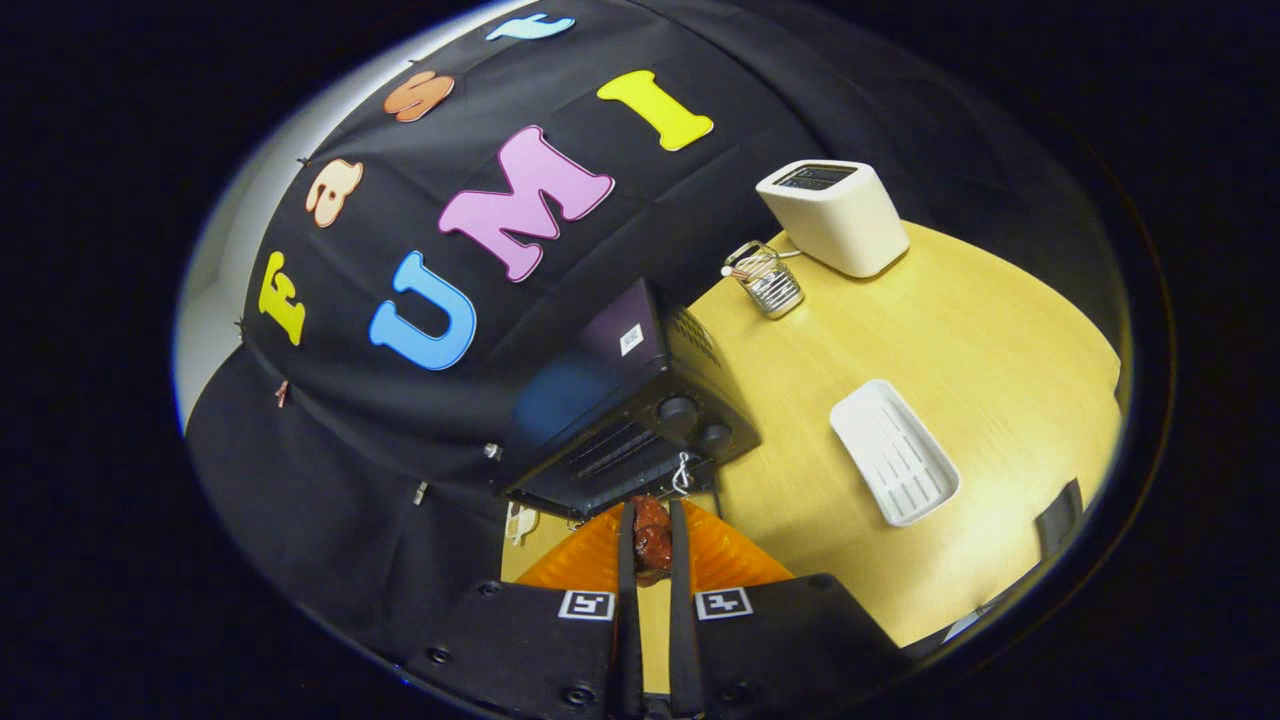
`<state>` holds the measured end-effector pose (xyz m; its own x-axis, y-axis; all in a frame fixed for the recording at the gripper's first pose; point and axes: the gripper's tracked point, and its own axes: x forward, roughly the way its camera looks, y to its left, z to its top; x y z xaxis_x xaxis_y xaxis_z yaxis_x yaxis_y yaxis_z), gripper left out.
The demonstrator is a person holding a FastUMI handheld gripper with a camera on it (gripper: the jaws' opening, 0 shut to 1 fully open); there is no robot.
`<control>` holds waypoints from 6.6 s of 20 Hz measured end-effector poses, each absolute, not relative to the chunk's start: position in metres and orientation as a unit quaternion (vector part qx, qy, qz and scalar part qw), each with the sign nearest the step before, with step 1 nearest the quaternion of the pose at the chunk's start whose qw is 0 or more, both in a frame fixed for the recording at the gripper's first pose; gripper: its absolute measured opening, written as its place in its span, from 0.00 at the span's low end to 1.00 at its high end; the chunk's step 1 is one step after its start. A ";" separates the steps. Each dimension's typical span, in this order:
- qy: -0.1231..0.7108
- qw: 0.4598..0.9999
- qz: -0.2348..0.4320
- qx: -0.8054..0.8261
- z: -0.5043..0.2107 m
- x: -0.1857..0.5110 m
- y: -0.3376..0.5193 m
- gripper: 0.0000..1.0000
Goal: Open the toaster oven, put the food inside, and close the toaster oven door.
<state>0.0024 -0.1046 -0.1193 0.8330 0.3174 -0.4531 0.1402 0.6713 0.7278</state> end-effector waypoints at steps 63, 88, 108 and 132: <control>0.249 0.943 -0.002 0.223 -0.235 0.122 0.043 0.98; 0.424 0.904 0.038 0.028 -0.302 -0.049 0.064 0.99; 0.399 0.915 0.058 -0.007 -0.314 0.015 0.064 0.99; 0.168 0.982 0.075 0.032 -0.103 0.054 0.045 0.99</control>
